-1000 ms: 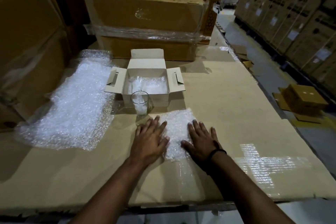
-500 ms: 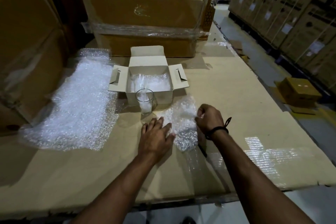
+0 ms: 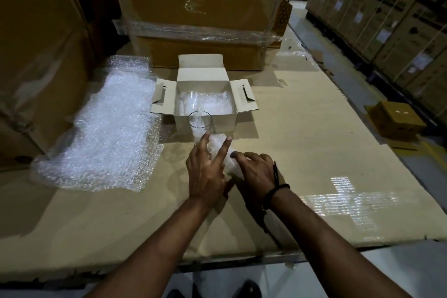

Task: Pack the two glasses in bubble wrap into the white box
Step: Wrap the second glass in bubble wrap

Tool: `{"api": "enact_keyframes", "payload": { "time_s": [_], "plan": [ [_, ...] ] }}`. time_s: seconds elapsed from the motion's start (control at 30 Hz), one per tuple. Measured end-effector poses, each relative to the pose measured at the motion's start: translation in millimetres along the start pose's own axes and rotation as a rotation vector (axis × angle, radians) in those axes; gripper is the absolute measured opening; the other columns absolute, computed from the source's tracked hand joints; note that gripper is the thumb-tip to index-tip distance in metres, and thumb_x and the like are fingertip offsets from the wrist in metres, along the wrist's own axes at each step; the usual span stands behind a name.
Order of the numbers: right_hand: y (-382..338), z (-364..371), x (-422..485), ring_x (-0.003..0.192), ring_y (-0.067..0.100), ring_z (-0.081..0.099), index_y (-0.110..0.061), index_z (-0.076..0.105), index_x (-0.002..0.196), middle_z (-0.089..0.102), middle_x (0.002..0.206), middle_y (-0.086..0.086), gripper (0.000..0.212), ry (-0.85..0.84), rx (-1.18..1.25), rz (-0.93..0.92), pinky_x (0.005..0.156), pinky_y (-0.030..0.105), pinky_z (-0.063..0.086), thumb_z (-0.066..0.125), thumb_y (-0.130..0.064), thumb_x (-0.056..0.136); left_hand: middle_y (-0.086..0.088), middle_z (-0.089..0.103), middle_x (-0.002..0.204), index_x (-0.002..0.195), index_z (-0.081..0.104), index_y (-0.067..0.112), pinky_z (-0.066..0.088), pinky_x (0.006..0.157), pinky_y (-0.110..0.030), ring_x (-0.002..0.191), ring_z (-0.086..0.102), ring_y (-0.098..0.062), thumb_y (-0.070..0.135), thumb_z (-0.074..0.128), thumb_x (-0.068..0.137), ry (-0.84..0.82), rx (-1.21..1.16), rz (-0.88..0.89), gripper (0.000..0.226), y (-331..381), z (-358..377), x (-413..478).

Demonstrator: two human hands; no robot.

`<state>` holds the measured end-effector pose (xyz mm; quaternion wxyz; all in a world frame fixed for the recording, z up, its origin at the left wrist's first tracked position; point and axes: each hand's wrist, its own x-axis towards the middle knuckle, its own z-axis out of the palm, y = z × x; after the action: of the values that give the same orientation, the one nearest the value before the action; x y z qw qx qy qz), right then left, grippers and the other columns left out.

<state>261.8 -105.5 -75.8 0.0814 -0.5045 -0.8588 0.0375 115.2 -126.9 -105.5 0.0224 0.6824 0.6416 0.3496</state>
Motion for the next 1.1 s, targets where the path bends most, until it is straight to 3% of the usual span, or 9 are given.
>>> {"api": "enact_keyframes", "payload": {
  "time_s": [0.13, 0.23, 0.37, 0.43, 0.63, 0.73, 0.87, 1.0, 1.1],
  "plan": [
    [5.7, 1.1, -3.3, 0.136, 0.018, 0.036, -0.026, 0.031, 0.14, 0.051, 0.135, -0.006, 0.06, -0.164, -0.09, 0.009, 0.097, 0.035, 0.029, 0.059, -0.033, 0.086, -0.013, 0.041, 0.145, 0.128, 0.061, 0.032, 0.043, 0.089, -0.049, 0.118, 0.041, -0.035, 0.04, 0.073, 0.074, -0.09, 0.175, 0.026, 0.056, -16.0, 6.1, 5.7],
    [9.6, -6.9, -2.7, 0.124, 0.024, 0.049, -0.029, 0.029, 0.143, 0.057, 0.13, -0.004, 0.06, -0.192, 0.016, 0.067, 0.095, 0.034, 0.033, 0.053, -0.041, 0.09, -0.01, 0.054, 0.138, 0.11, 0.072, 0.03, 0.039, 0.092, -0.048, 0.12, 0.046, -0.035, 0.029, 0.069, 0.079, -0.19, 0.241, 0.003, 0.031, -23.8, 8.2, 8.7],
    [17.8, -31.1, 3.9, 0.1, 0.033, 0.06, -0.02, 0.057, 0.123, 0.07, 0.109, 0.004, 0.031, 0.11, 0.246, 0.249, 0.082, 0.039, 0.046, 0.048, -0.033, 0.096, -0.007, 0.06, 0.128, 0.104, 0.075, 0.029, 0.037, 0.09, -0.045, 0.116, 0.05, -0.032, 0.031, 0.064, 0.083, -0.216, 0.266, -0.04, 0.023, -28.3, 11.8, 7.3],
    [21.9, -39.0, 14.0, 0.096, 0.035, 0.059, -0.014, 0.066, 0.104, 0.069, 0.103, 0.011, 0.034, 0.161, 0.179, 0.336, 0.078, 0.04, 0.046, 0.04, -0.036, 0.099, -0.007, 0.062, 0.123, 0.104, 0.075, 0.03, 0.038, 0.087, -0.044, 0.111, 0.051, -0.032, 0.032, 0.063, 0.083, -0.196, 0.285, -0.02, 0.024, -29.3, 13.7, 5.6],
    [8.7, -22.8, 58.6, 0.111, 0.028, 0.058, -0.015, 0.06, 0.116, 0.062, 0.12, 0.008, 0.053, -0.383, 0.0, 0.417, 0.09, 0.035, 0.05, 0.066, -0.053, 0.08, 0.0, 0.056, 0.13, 0.116, 0.069, 0.039, 0.028, 0.092, -0.04, 0.119, 0.044, -0.027, 0.039, 0.053, 0.092, -0.269, 0.23, -0.045, 0.029, -34.0, 11.8, 8.9],
    [3.7, -9.7, 71.0, 0.105, 0.028, 0.061, -0.014, 0.059, 0.112, 0.064, 0.114, 0.009, 0.051, -0.458, -0.015, 0.432, 0.083, 0.034, 0.052, 0.075, -0.043, 0.073, 0.004, 0.06, 0.123, 0.111, 0.071, 0.039, 0.025, 0.09, -0.036, 0.115, 0.048, -0.025, 0.033, 0.056, 0.087, -0.241, 0.09, -0.11, 0.029, -39.2, 7.1, 10.6],
    [8.4, -7.5, 70.7, 0.108, 0.028, 0.06, -0.018, 0.062, 0.107, 0.064, 0.114, 0.009, 0.026, -0.369, 0.137, 0.46, 0.082, 0.027, 0.047, 0.066, -0.019, 0.081, 0.0, 0.069, 0.107, 0.105, 0.072, 0.029, 0.046, 0.091, -0.041, 0.1, 0.062, -0.027, 0.011, 0.066, 0.076, 0.023, -0.208, -0.4, 0.034, -51.2, -4.9, 21.3],
    [24.1, -4.2, 61.4, 0.08, 0.026, 0.064, -0.024, 0.061, 0.076, 0.069, 0.083, 0.008, 0.016, -0.036, 0.605, 0.582, 0.063, 0.026, 0.045, 0.063, -0.008, 0.074, 0.014, 0.067, 0.1, 0.105, 0.056, 0.039, 0.053, 0.081, -0.047, 0.089, 0.066, -0.019, 0.042, 0.073, 0.063, 0.012, -0.301, -0.548, 0.045, -71.5, -4.0, 43.5],
    [25.4, -9.2, 56.5, 0.059, 0.019, 0.058, -0.018, 0.064, 0.063, 0.064, 0.059, 0.003, 0.019, 0.227, 0.956, 0.697, 0.052, 0.026, 0.047, 0.069, -0.002, 0.072, 0.01, 0.067, 0.109, 0.111, 0.056, 0.039, 0.046, 0.09, -0.043, 0.103, 0.06, -0.02, 0.051, 0.082, 0.061, -0.094, -0.192, -0.478, 0.057, -73.3, -1.9, 57.2]
  ]
}}
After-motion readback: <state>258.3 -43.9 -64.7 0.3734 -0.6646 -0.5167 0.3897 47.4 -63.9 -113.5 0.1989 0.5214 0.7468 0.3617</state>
